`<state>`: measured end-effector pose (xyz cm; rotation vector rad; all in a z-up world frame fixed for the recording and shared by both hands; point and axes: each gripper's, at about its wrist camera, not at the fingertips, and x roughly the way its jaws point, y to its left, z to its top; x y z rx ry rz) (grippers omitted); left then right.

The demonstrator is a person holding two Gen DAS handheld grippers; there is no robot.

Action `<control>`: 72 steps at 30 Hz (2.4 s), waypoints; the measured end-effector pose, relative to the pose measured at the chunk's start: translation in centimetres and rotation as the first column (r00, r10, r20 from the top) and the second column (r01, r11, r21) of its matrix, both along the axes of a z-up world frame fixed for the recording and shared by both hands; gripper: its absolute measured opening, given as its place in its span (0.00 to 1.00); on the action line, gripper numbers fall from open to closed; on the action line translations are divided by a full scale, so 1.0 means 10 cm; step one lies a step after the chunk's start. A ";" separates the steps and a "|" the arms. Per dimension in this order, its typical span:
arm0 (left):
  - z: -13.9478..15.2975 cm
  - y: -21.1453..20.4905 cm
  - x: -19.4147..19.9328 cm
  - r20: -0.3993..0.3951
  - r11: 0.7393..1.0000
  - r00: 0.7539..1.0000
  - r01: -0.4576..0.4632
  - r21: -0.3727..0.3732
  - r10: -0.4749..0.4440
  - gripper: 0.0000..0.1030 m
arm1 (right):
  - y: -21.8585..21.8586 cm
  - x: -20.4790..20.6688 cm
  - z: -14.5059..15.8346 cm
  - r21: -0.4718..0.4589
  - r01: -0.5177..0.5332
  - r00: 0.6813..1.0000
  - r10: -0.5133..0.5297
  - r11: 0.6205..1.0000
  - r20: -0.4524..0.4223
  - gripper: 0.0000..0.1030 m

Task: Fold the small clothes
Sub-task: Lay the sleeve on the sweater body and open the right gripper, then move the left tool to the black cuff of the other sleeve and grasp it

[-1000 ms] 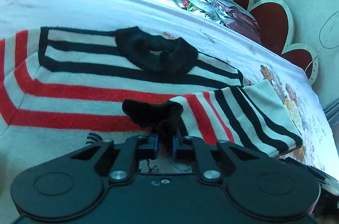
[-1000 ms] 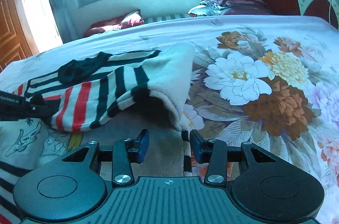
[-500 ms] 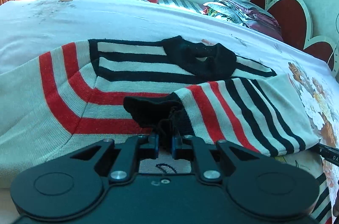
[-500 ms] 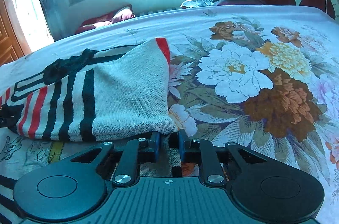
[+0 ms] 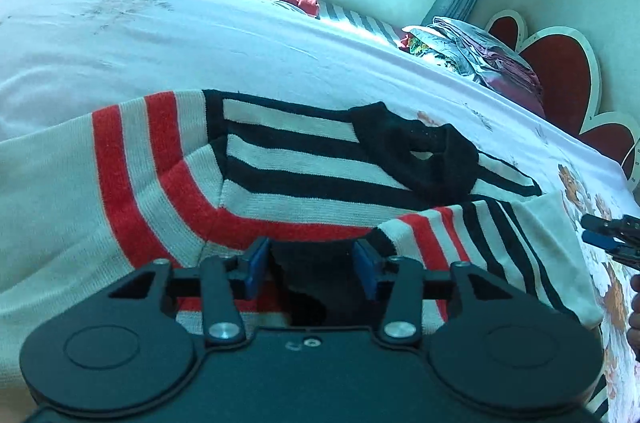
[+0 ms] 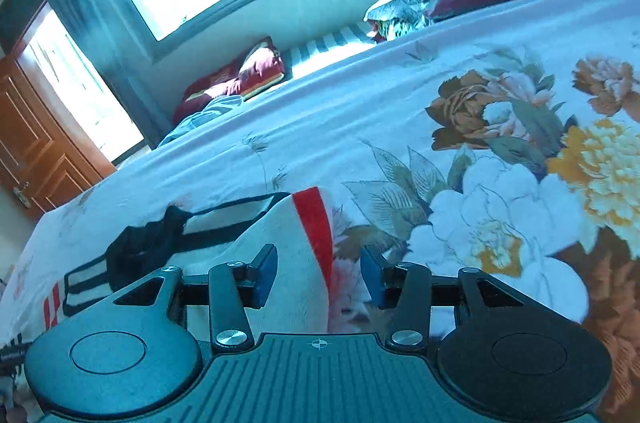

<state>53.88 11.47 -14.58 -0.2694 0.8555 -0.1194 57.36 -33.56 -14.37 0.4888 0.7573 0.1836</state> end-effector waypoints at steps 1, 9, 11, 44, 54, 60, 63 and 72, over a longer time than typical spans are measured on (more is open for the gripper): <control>-0.01 -0.01 0.03 0.000 1.000 1.000 0.006 0.000 -0.006 0.44 | -0.02 0.12 -0.05 0.015 -0.003 1.000 0.004 1.000 -0.019 0.45; -0.09 -0.18 -0.06 0.055 0.994 0.998 0.036 0.104 -0.042 0.08 | 0.08 0.30 -0.18 -0.109 -0.063 0.998 0.063 0.992 -0.002 0.06; -0.09 -0.22 -0.07 0.071 0.991 0.996 0.034 0.133 -0.044 0.09 | 0.12 0.30 -0.26 -0.144 -0.059 0.998 0.061 0.988 0.008 0.06; 0.12 -1.25 0.11 0.116 0.933 0.953 0.243 0.266 -0.281 0.58 | 0.54 0.39 -0.03 -0.425 -0.207 0.974 0.226 0.881 -0.006 0.24; 0.12 -1.40 -0.08 0.080 0.930 0.953 0.265 0.253 -0.293 0.56 | 0.73 -0.11 0.01 -0.430 -0.261 0.964 0.259 0.865 -0.063 0.23; -0.09 -1.31 -0.35 0.049 0.925 0.952 0.280 0.257 -0.302 0.62 | 0.75 -0.70 -0.14 -0.416 -0.271 0.962 0.254 0.868 -0.098 0.24; 0.05 -1.29 -0.38 0.040 0.931 0.958 0.265 0.251 -0.283 0.56 | 0.73 -0.67 -0.04 -0.385 -0.247 0.969 0.218 0.889 -0.118 0.24; -0.03 -0.97 -0.50 0.049 0.940 0.970 0.216 0.266 -0.237 0.59 | 0.97 -1.03 -0.10 -0.431 -0.278 0.960 0.263 0.858 -0.096 0.24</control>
